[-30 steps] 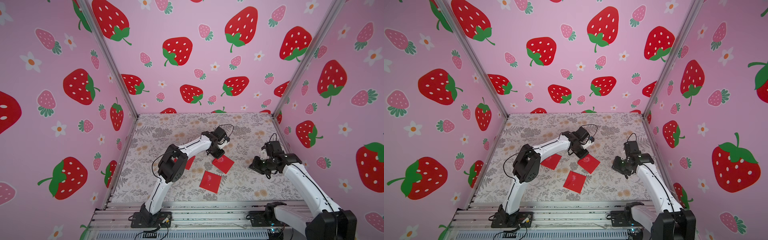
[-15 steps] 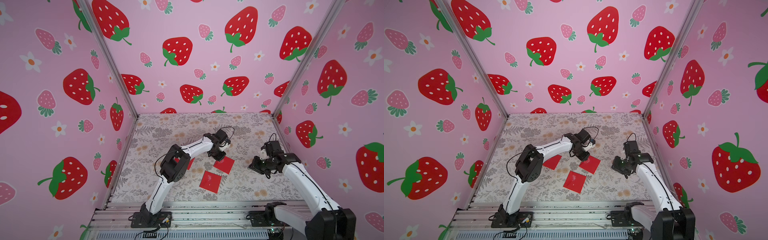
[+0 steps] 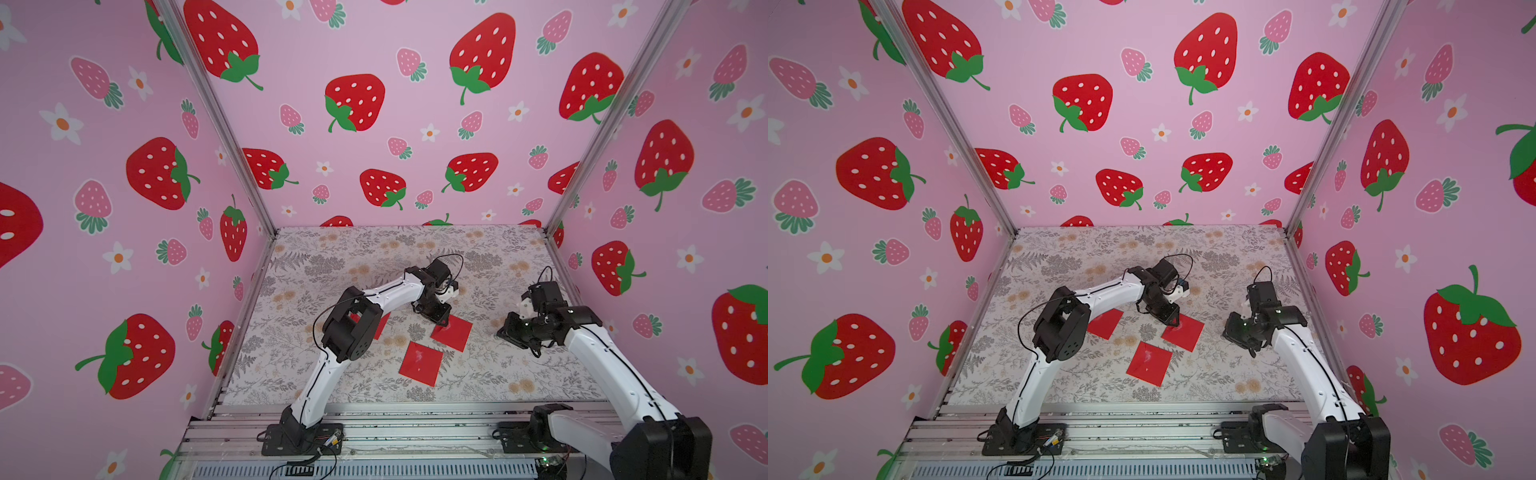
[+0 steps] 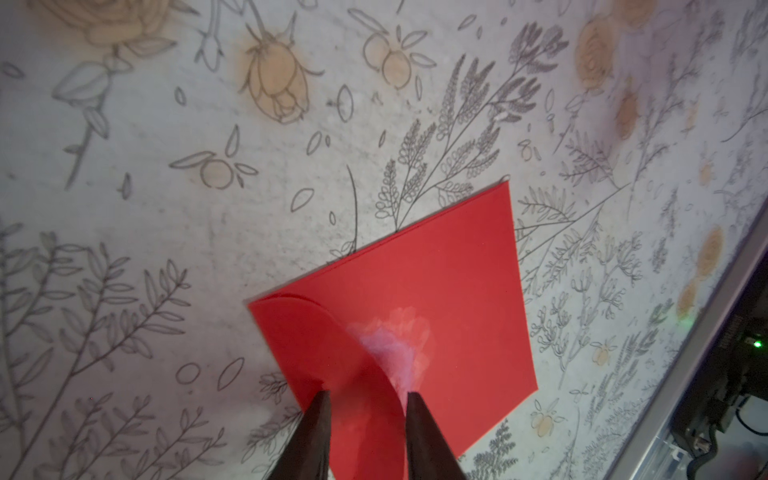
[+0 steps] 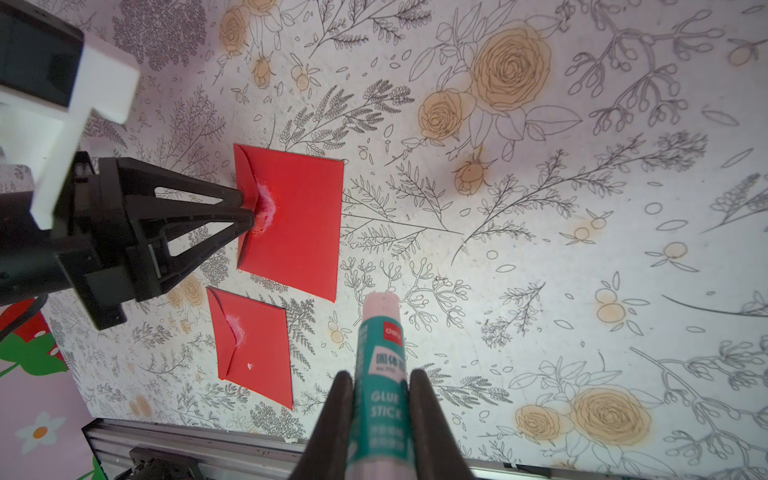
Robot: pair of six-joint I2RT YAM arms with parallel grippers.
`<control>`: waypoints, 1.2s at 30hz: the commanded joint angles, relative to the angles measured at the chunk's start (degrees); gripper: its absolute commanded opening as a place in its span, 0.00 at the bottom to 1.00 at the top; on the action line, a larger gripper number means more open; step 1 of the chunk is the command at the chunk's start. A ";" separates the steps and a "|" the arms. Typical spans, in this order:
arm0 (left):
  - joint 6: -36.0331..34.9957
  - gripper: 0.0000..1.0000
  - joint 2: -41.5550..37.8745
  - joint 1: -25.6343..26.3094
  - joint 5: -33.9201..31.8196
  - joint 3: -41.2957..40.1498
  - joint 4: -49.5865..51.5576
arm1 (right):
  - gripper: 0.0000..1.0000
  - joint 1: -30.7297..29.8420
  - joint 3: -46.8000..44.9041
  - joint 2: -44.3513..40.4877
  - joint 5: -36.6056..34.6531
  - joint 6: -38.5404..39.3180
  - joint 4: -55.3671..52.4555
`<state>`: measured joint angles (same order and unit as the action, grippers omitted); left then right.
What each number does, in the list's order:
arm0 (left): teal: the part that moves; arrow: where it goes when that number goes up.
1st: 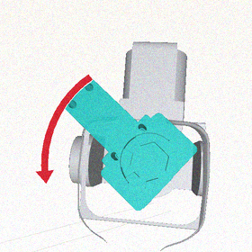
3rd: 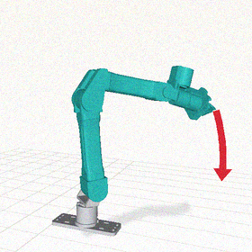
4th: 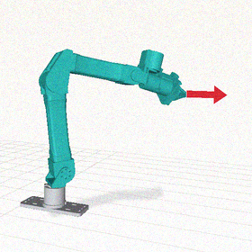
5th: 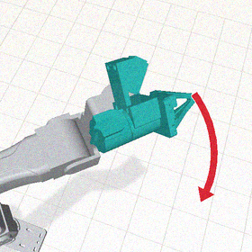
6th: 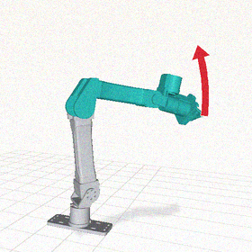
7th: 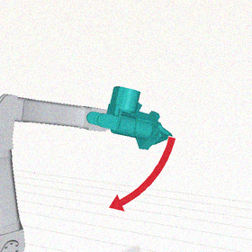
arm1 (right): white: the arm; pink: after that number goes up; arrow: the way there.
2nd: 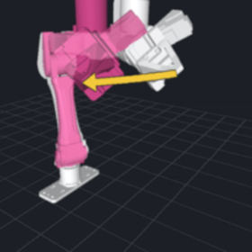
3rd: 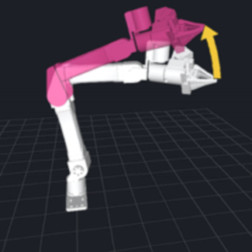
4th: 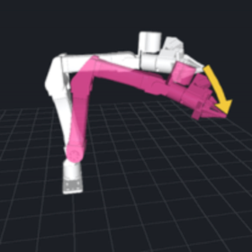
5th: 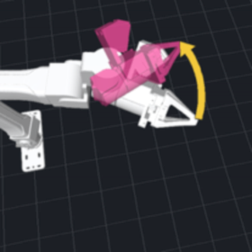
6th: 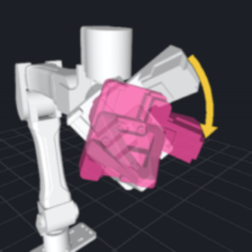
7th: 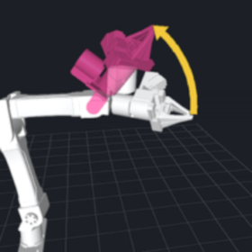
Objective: Seal the envelope with a glue stick
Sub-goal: Seal the envelope at the center of the board.
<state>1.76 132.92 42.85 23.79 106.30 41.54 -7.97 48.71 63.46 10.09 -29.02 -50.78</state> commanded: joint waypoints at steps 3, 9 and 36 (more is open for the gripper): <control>0.57 0.35 -1.02 0.02 0.40 -1.78 0.01 | 0.00 0.32 1.39 -0.09 1.25 0.69 -0.50; 2.27 0.29 -1.74 -0.82 0.70 -3.46 -1.84 | 0.00 0.32 1.48 -0.10 1.22 0.80 -0.61; 0.62 0.21 5.00 9.64 -27.03 -3.54 8.72 | 0.00 0.33 1.65 -1.08 0.35 1.24 -0.45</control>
<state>1.78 131.72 51.00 -0.16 104.92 42.11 -7.97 48.71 63.33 10.46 -28.62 -50.78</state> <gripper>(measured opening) 0.212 0.207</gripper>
